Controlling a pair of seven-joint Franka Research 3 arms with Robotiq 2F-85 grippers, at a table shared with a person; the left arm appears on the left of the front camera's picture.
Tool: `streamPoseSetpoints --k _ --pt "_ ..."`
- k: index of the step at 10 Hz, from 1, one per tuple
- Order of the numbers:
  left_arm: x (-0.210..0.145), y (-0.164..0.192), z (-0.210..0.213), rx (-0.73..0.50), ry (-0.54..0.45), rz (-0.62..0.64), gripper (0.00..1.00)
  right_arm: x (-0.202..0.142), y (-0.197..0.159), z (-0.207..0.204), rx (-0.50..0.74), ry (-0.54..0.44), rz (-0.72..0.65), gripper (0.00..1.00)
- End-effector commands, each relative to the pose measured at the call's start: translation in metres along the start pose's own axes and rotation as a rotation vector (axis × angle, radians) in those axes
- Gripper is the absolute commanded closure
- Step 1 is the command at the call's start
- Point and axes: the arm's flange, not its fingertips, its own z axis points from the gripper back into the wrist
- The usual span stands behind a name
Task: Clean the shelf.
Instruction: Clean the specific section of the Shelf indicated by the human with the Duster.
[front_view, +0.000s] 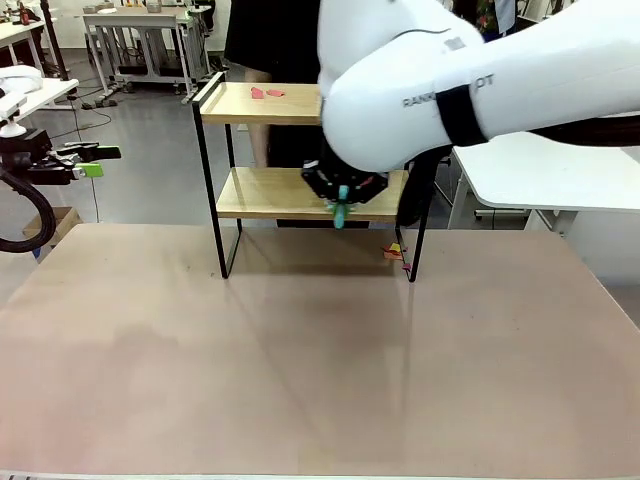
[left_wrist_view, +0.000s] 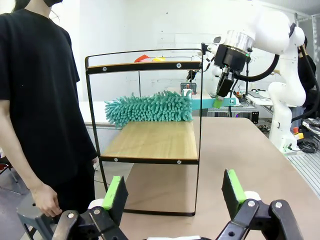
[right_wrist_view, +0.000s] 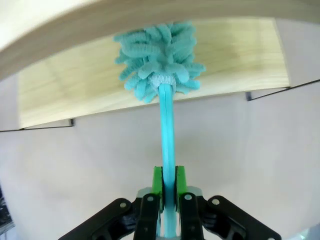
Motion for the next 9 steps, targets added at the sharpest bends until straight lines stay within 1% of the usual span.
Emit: streamPoseSetpoints --k 1,4,6,8,9 --pt "0.002 -0.002 0.000 0.000 0.008 -0.013 0.00 0.001 -0.039 0.004 -0.025 0.029 0.020 0.87" --pt "0.002 -0.002 0.000 0.000 0.008 -0.013 0.00 0.011 -0.090 0.007 -0.104 0.019 0.015 0.87" --pt "0.002 -0.002 0.000 0.000 0.008 -0.013 0.00 0.009 -0.116 0.010 -0.155 0.003 0.012 0.87" --pt "0.002 -0.002 0.000 0.000 0.008 -0.013 0.00 -0.005 -0.127 0.026 -0.138 -0.062 0.049 0.87" --pt "0.002 -0.002 0.000 0.000 0.008 -0.013 0.00 -0.015 -0.118 0.036 -0.079 -0.077 0.071 0.87"
